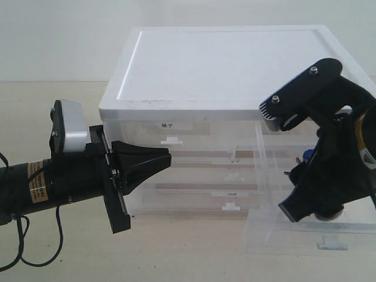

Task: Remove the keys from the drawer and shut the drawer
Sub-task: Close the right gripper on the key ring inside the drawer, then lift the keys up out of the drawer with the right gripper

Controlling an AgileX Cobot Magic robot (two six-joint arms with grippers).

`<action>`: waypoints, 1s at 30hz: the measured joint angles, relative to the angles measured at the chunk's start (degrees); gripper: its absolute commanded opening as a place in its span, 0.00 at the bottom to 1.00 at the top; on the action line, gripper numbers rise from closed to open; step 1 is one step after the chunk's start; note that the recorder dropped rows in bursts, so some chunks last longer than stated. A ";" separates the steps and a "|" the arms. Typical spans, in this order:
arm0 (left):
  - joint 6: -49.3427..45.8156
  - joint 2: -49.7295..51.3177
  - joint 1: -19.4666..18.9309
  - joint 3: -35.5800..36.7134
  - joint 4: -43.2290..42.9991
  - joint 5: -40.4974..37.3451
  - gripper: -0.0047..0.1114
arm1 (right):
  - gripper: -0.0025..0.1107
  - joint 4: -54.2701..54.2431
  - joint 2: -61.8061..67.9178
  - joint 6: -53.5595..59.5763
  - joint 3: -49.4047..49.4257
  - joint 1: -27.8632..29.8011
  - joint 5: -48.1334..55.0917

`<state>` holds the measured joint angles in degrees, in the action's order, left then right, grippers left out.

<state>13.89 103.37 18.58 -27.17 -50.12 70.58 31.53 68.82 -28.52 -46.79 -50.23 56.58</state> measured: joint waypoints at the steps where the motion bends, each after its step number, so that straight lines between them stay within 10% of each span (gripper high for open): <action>1: 0.00 0.00 0.00 0.00 0.00 0.00 0.08 | 0.56 -0.22 0.00 -0.12 0.00 0.32 0.14; 7: 0.00 0.00 0.00 0.00 0.00 0.00 0.08 | 0.49 -4.11 0.00 2.75 0.00 1.01 -1.75; 16: 0.00 0.00 0.00 0.00 0.00 0.00 0.08 | 0.03 -4.62 0.00 4.26 0.00 1.01 -0.38; 30: 0.11 0.00 0.00 0.00 0.00 0.00 0.08 | 0.02 -3.10 -5.21 6.00 0.00 1.01 -4.78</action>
<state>14.00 103.37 18.58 -27.17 -50.12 70.58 28.43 63.61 -22.52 -46.79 -49.22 51.81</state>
